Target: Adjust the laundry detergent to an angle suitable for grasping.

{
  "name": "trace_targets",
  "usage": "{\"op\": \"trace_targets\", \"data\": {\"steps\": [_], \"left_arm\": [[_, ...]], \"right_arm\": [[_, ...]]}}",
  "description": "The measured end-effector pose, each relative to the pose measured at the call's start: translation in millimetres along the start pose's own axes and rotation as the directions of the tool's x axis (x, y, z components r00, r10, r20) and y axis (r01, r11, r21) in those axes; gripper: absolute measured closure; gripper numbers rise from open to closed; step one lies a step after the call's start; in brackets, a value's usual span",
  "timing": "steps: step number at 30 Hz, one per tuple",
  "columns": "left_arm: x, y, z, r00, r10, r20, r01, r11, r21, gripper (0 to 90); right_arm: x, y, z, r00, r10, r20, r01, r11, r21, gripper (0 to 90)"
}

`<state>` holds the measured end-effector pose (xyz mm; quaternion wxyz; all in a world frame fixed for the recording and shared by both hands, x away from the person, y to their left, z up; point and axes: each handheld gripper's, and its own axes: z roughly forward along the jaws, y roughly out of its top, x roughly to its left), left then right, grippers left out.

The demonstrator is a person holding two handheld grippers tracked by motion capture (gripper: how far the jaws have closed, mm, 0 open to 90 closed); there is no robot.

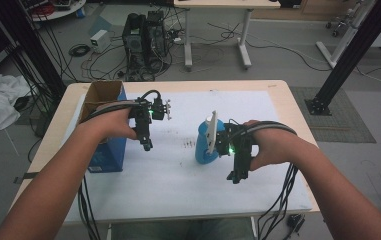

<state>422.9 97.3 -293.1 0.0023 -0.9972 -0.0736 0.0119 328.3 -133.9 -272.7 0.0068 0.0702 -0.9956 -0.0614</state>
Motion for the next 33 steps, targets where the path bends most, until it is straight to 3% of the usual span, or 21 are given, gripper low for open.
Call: {"op": "trace_targets", "data": {"steps": [11,23,33], "left_arm": [[-3.8,-1.9,-1.3,0.9999,-0.007,-0.011,0.007,0.9999,0.014,4.7],[-13.6,-7.3,-14.4,0.9992,-0.024,-0.033,0.023,0.9988,-0.044,4.7],[-14.2,-6.7,-13.5,0.9993,-0.026,-0.027,0.025,0.9992,-0.031,4.7]], "right_arm": [[3.0,-2.2,-0.9,1.0,0.001,0.0,-0.001,1.0,0.005,3.1],[4.3,-2.8,-1.6,1.0,-0.008,0.001,0.008,1.0,-0.001,3.1],[3.9,-3.2,-1.6,1.0,-0.004,0.0,0.004,1.0,0.002,3.1]]}}
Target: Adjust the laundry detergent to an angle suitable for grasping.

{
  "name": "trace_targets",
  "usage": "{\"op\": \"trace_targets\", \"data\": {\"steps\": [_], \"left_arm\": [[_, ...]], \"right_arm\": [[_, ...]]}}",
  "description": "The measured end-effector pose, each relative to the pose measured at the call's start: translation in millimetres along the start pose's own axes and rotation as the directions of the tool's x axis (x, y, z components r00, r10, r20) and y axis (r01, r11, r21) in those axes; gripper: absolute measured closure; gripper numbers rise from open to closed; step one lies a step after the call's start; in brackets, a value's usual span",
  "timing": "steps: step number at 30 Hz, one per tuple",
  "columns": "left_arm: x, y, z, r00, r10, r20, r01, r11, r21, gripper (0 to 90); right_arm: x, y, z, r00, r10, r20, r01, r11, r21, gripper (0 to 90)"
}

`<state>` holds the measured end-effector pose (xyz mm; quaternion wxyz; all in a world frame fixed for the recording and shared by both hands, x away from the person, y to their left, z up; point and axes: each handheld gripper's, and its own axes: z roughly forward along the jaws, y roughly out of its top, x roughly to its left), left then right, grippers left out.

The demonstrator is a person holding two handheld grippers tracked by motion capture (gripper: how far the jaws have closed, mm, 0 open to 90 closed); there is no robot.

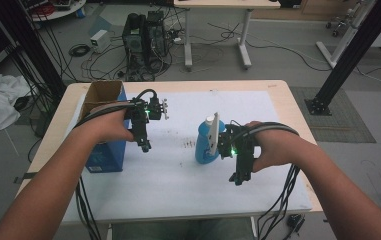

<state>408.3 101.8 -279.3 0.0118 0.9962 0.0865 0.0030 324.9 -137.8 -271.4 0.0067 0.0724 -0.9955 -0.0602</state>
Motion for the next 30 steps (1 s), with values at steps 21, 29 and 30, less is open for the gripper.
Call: {"op": "trace_targets", "data": {"steps": [21,29,30], "left_arm": [[-13.4,-2.6,-8.4,0.9987,-0.039,-0.033,0.035,0.9923,-0.119,4.7],[-21.4,-6.3,-10.5,0.9983,-0.043,-0.039,0.034,0.979,-0.201,4.7],[-22.6,-8.1,-10.8,0.9984,-0.047,-0.032,0.039,0.9736,-0.225,4.7]], "right_arm": [[0.9,-1.8,-0.8,0.9999,0.013,0.0,-0.013,1.0,-0.003,3.1],[2.2,-2.9,-1.4,0.9999,0.014,0.001,-0.014,1.0,-0.007,3.1],[2.9,-2.7,-1.5,0.9999,0.016,0.002,-0.016,1.0,-0.007,3.1]]}}
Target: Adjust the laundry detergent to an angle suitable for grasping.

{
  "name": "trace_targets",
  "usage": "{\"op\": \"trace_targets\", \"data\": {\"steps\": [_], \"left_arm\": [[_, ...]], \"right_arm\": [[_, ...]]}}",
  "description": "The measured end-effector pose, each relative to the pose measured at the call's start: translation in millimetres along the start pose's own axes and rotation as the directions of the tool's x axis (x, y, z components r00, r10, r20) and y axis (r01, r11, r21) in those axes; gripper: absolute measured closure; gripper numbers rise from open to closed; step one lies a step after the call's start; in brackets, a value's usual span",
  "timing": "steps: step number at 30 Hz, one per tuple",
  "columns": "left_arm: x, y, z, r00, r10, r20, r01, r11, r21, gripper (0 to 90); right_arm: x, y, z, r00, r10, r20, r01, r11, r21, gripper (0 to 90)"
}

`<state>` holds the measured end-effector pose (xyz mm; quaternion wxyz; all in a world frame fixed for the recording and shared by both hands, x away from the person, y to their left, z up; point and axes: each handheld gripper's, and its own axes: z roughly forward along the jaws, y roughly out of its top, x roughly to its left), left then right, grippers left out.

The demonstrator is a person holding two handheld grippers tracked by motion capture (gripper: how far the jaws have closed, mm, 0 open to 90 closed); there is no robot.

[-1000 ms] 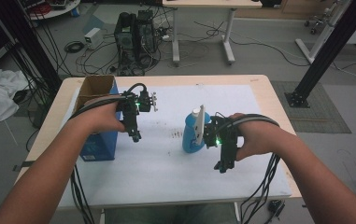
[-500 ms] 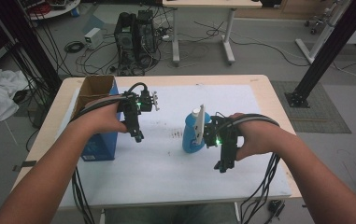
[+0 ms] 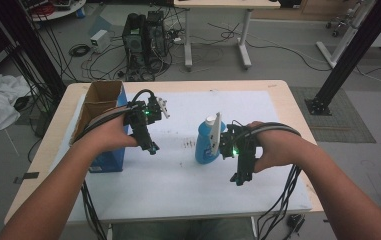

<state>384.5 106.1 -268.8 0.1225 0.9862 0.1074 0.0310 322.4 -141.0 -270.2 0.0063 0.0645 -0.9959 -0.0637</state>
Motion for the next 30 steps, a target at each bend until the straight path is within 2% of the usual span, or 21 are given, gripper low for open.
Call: {"op": "trace_targets", "data": {"steps": [4,5,6,9,11,13,15,18,19,20,21,22,23,25,26,28,29,30], "left_arm": [[-2.6,-2.8,-0.9,0.9999,-0.012,0.003,0.012,0.9992,-0.038,4.7],[-4.9,-3.8,-0.3,0.9996,-0.03,0.002,0.03,0.9977,-0.06,4.7],[-4.8,-4.2,-0.5,0.9998,-0.018,0.003,0.018,0.9981,-0.059,4.7],[-7.5,-5.1,1.0,0.9998,-0.021,0.006,0.022,0.9964,-0.082,4.7],[-7.4,-5.9,2.7,0.9989,-0.032,0.035,0.036,0.9938,-0.105,4.7],[-6.9,-7.6,5.0,0.9963,-0.055,0.066,0.064,0.9874,-0.145,4.7],[-5.4,-8.4,6.2,0.994,-0.054,0.095,0.069,0.9853,-0.156,4.7],[-7.1,-8.1,10.2,0.9916,-0.065,0.112,0.084,0.9801,-0.18,4.7],[-8.6,-7.7,12.0,0.9901,-0.076,0.118,0.098,0.9747,-0.201,4.7],[-8.0,-7.7,11.7,0.9907,-0.066,0.119,0.089,0.976,-0.199,4.7],[-8.4,-7.8,12.7,0.9904,-0.067,0.121,0.093,0.971,-0.22,4.7],[-10.3,-7.9,13.4,0.9879,-0.091,0.126,0.119,0.9625,-0.243,4.7],[-10.0,-8.2,12.8,0.988,-0.087,0.128,0.117,0.9605,-0.252,4.7],[-10.9,-8.6,14.5,0.9846,-0.106,0.139,0.144,0.9427,-0.301,4.7],[-10.1,-9.0,14.5,0.986,-0.095,0.137,0.133,0.9433,-0.304,4.7],[-12.9,-8.0,18.3,0.9825,-0.122,0.14,0.164,0.9259,-0.34,4.7],[-13.3,-7.3,19.7,0.9831,-0.119,0.139,0.161,0.9235,-0.348,4.7],[-13.6,-6.7,20.2,0.9857,-0.105,0.132,0.145,0.9283,-0.343,4.7]], "right_arm": [[0.1,0.1,0.4,1.0,-0.003,-0.001,0.003,1.0,0.001,3.1],[0.1,0.1,0.5,1.0,-0.003,-0.001,0.003,1.0,0.002,3.1],[0.1,0.0,0.7,1.0,-0.003,-0.002,0.003,1.0,0.003,3.1],[-0.1,0.1,1.1,1.0,-0.004,-0.002,0.004,1.0,0.005,3.1],[0.2,0.5,1.0,1.0,-0.006,-0.002,0.006,1.0,0.003,3.1],[1.1,1.0,0.8,1.0,0.0,-0.001,0.0,1.0,0.005,3.1],[1.6,1.3,0.9,1.0,0.004,-0.001,-0.004,1.0,0.006,3.1],[1.8,1.4,0.8,1.0,0.003,0.004,-0.003,1.0,0.006,3.1],[1.2,1.2,0.8,1.0,0.002,0.004,-0.002,1.0,0.009,3.1],[1.2,1.2,0.8,1.0,0.002,0.004,-0.002,1.0,0.009,3.1],[1.2,1.2,0.9,1.0,0.003,0.004,-0.003,1.0,0.009,3.1],[1.4,1.1,0.8,1.0,0.002,0.006,-0.002,1.0,0.007,3.1],[1.4,1.1,0.8,1.0,0.002,0.006,-0.002,1.0,0.007,3.1],[1.7,0.8,0.9,1.0,0.002,0.006,-0.002,1.0,0.003,3.1],[1.3,0.5,0.7,1.0,-0.003,0.005,0.003,1.0,0.005,3.1],[1.1,-0.1,1.2,1.0,0.0,0.004,0.0,1.0,0.004,3.1],[1.1,-0.5,1.6,1.0,0.003,0.005,-0.003,1.0,0.004,3.1],[1.1,-0.5,1.6,1.0,0.003,0.005,-0.003,1.0,0.004,3.1]]}}
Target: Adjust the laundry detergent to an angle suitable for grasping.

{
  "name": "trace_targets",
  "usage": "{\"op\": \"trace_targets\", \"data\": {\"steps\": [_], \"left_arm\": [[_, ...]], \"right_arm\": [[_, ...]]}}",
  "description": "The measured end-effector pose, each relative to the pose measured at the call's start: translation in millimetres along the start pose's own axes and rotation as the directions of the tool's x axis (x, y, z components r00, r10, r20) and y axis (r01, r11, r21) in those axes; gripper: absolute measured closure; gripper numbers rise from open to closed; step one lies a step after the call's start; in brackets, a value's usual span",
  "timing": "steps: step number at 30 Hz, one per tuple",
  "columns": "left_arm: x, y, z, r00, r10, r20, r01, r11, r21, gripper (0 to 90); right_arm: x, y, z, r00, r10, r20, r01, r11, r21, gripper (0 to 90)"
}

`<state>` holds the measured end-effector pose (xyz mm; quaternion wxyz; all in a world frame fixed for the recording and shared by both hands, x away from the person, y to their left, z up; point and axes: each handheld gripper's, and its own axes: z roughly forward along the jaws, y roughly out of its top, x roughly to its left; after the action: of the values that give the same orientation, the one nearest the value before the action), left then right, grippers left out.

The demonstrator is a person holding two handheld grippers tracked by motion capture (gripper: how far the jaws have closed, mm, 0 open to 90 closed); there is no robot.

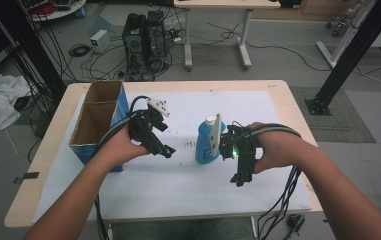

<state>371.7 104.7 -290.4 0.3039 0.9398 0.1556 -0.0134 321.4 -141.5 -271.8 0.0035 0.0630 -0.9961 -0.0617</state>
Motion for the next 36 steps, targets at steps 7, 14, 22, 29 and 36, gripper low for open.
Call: {"op": "trace_targets", "data": {"steps": [7,14,22,29,36], "left_arm": [[-7.1,0.7,19.4,0.9999,-0.013,-0.008,0.013,0.997,-0.077,4.7],[-10.8,2.8,34.1,0.9982,-0.049,-0.034,0.043,0.9849,-0.168,4.7],[-14.7,10.6,48.8,0.9931,-0.094,-0.07,0.072,0.9605,-0.269,4.6],[-16.0,20.2,60.0,0.9893,-0.083,-0.12,0.045,0.9574,-0.285,4.7],[-14.2,27.9,68.4,0.9857,-0.094,-0.14,0.048,0.9531,-0.299,4.7]], "right_arm": [[1.0,-0.8,0.4,1.0,0.002,-0.001,-0.002,1.0,0.0,3.1],[2.7,-0.6,0.5,1.0,0.006,-0.003,-0.006,1.0,0.004,3.1],[3.8,-0.9,0.8,1.0,0.006,-0.005,-0.006,1.0,0.007,3.0],[4.7,-1.9,1.0,1.0,0.006,-0.006,-0.006,1.0,0.008,3.1],[6.3,-4.9,0.4,0.9999,0.014,-0.007,-0.014,1.0,0.012,3.1]]}}
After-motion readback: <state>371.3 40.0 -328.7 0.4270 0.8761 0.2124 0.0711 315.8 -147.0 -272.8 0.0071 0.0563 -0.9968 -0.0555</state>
